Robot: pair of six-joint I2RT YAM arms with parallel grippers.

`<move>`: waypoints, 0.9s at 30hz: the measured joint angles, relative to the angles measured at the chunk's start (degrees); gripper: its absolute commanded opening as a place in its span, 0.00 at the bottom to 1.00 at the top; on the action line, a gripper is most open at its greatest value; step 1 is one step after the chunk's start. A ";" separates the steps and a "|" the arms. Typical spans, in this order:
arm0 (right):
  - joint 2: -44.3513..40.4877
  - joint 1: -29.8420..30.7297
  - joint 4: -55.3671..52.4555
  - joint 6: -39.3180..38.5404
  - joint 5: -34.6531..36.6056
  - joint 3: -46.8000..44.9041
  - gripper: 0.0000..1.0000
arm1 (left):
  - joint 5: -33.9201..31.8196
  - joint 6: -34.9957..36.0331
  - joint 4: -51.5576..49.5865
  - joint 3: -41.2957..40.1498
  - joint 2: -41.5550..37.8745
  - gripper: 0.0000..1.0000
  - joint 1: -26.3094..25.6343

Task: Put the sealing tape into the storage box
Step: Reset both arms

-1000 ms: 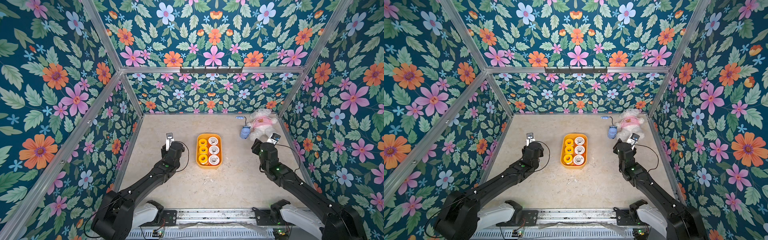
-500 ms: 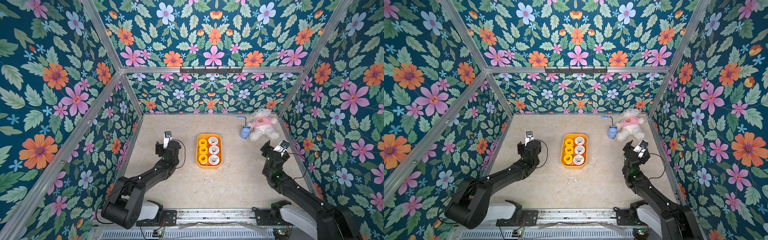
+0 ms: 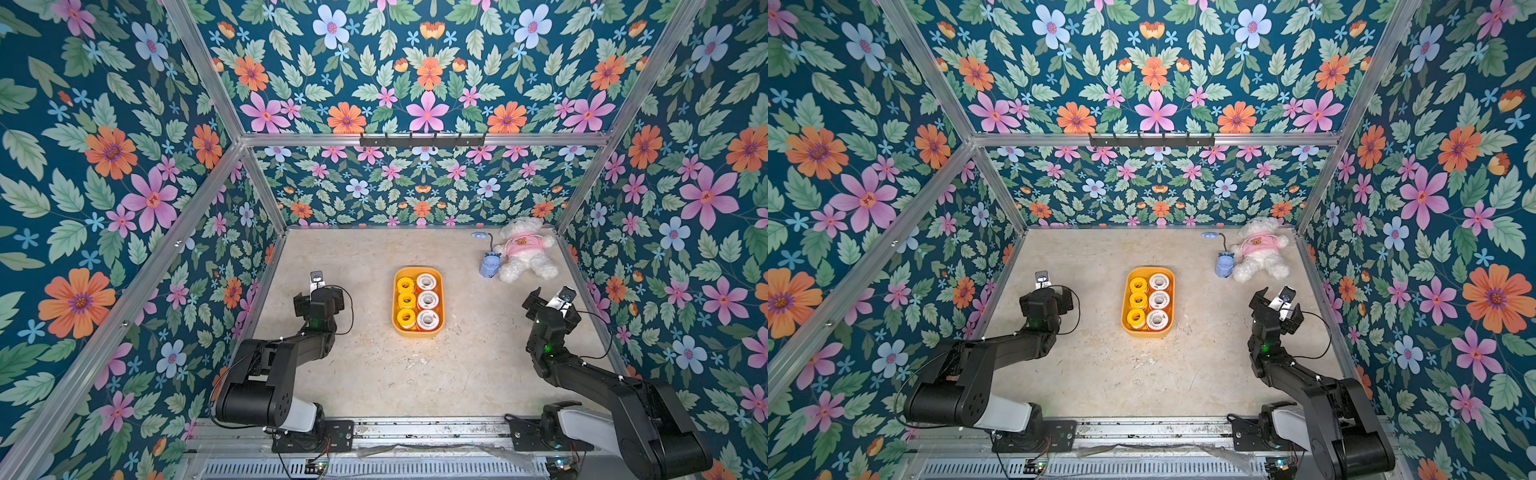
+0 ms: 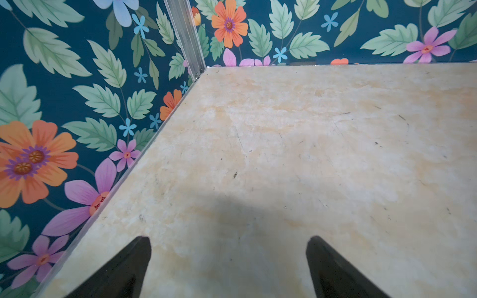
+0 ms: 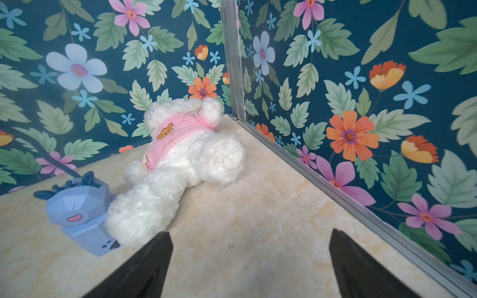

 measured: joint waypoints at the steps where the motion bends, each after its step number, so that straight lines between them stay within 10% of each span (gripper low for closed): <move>1: 0.61 -0.04 0.94 -0.11 -0.17 -0.02 0.99 | 1.29 0.02 0.61 -0.31 0.11 0.99 0.33; 27: 10.27 -11.08 22.73 -1.57 -21.79 -6.73 0.99 | 19.82 0.70 24.02 -7.74 6.21 0.99 8.02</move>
